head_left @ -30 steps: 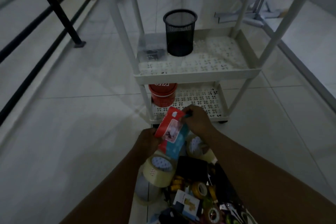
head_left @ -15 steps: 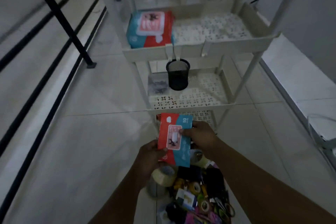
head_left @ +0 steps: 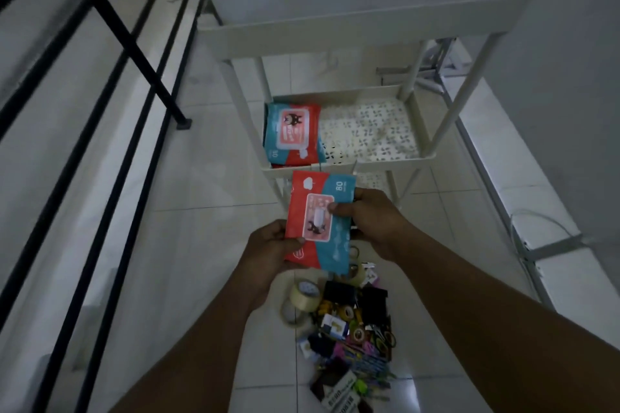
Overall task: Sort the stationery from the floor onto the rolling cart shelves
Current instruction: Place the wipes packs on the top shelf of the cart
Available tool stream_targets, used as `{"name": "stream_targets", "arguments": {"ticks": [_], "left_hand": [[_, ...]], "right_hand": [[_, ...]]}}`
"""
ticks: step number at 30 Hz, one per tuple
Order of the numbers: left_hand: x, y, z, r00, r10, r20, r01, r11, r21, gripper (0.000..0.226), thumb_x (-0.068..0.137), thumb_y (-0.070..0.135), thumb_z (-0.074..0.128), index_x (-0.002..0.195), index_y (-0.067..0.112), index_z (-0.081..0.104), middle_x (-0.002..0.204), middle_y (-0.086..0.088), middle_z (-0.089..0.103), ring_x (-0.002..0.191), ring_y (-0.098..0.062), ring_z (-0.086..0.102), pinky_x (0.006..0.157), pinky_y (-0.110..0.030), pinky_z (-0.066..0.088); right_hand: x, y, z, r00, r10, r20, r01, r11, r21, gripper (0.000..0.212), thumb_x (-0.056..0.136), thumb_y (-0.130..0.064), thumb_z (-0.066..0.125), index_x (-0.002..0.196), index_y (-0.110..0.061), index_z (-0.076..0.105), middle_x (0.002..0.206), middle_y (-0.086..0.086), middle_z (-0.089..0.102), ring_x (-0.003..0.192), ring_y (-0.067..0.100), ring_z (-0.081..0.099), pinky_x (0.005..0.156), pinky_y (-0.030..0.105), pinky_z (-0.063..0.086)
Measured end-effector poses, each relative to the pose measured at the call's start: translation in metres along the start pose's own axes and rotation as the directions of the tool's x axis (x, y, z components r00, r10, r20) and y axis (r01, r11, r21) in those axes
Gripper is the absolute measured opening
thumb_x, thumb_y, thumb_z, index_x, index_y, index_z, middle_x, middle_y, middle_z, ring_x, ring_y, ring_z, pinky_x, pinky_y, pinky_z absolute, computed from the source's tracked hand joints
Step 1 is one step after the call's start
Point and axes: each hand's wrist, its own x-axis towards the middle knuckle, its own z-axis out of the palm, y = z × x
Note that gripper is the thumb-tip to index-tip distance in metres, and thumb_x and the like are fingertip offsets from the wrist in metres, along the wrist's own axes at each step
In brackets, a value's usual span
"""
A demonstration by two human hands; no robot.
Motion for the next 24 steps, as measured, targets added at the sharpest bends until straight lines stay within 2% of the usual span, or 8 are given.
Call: {"name": "stream_targets", "arguments": {"ticks": [3,9,12,14,17,20,22,24], "left_hand": [[0.001,0.02,0.006,1.0,0.005,-0.031,-0.005,1.0,-0.005,0.024,0.084,-0.002,0.061,0.104,0.01,0.068,0.094,-0.007,0.076,0.082,-0.023,0.073,0.063,-0.031,0.058],[0.03,0.065,0.017,0.986,0.125,-0.113,-0.125,0.992,0.005,0.018,0.086,0.007,0.063,0.102,0.015,0.068,0.097,-0.007,0.074,0.085,-0.02,0.073,0.068,-0.034,0.06],[0.041,0.08,0.023,0.956,0.215,-0.201,-0.218,0.976,0.005,0.013,0.087,0.016,0.066,0.099,0.011,0.069,0.092,-0.009,0.074,0.079,-0.022,0.074,0.067,-0.034,0.06],[0.047,0.084,0.029,0.869,0.325,-0.374,-0.234,0.934,0.27,0.013,0.087,0.026,0.065,0.088,0.013,0.069,0.086,-0.006,0.074,0.07,-0.021,0.072,0.064,-0.03,0.059],[0.048,0.085,0.035,0.614,0.577,-0.538,-0.069,0.719,0.692,0.021,0.088,0.032,0.06,0.088,0.012,0.062,0.092,-0.004,0.072,0.07,-0.009,0.058,0.05,0.002,0.036],[0.044,0.085,0.041,0.572,0.724,-0.387,-0.201,0.581,0.789,0.016,0.092,0.023,0.057,0.101,0.01,0.06,0.103,-0.005,0.07,0.082,-0.011,0.063,0.059,0.002,0.04],[0.049,0.088,0.045,0.626,0.759,-0.178,-0.361,0.485,0.797,0.028,0.091,0.012,0.056,0.118,0.008,0.058,0.119,-0.009,0.064,0.107,-0.018,0.062,0.086,-0.019,0.053],[0.063,0.093,0.046,0.696,0.717,0.028,-0.423,0.378,0.824,0.042,0.087,0.007,0.06,0.129,0.005,0.052,0.13,-0.011,0.057,0.122,-0.021,0.052,0.102,-0.032,0.046]], "right_hand": [[-0.002,-0.021,-0.002,1.0,0.003,0.008,-0.003,1.0,0.0,0.024,0.082,-0.01,0.069,0.106,-0.01,0.068,0.097,0.007,0.074,0.086,0.025,0.071,0.074,0.038,0.059],[0.017,-0.06,0.002,0.994,-0.084,-0.067,0.083,0.996,-0.013,0.01,0.079,-0.005,0.073,0.085,-0.004,0.065,0.087,0.015,0.073,0.066,0.022,0.072,0.05,0.028,0.056],[0.037,-0.079,0.007,0.969,-0.158,-0.19,0.147,0.986,-0.074,0.013,0.078,-0.002,0.074,0.077,-0.009,0.063,0.085,0.013,0.071,0.068,0.023,0.071,0.055,0.034,0.06],[0.052,-0.09,0.012,0.958,-0.174,-0.229,0.152,0.982,-0.11,0.013,0.077,-0.003,0.076,0.08,-0.008,0.064,0.092,0.015,0.07,0.076,0.026,0.071,0.065,0.041,0.061],[0.075,-0.103,0.022,0.955,-0.17,-0.245,0.138,0.98,-0.143,0.026,0.076,-0.003,0.076,0.1,0.002,0.065,0.104,0.018,0.069,0.085,0.029,0.07,0.072,0.044,0.061],[0.092,-0.11,0.033,0.955,-0.186,-0.231,0.125,0.959,-0.254,0.042,0.075,-0.008,0.079,0.113,0.003,0.062,0.113,0.018,0.067,0.096,0.03,0.068,0.079,0.044,0.059],[0.1,-0.111,0.038,0.947,-0.231,-0.223,0.155,0.937,-0.312,0.043,0.076,-0.012,0.079,0.114,-0.001,0.062,0.114,0.015,0.067,0.098,0.027,0.068,0.08,0.041,0.059],[0.105,-0.113,0.041,0.924,-0.332,-0.191,0.222,0.871,-0.439,0.037,0.076,-0.017,0.079,0.108,-0.006,0.064,0.111,0.012,0.068,0.097,0.023,0.068,0.082,0.039,0.059]]}}
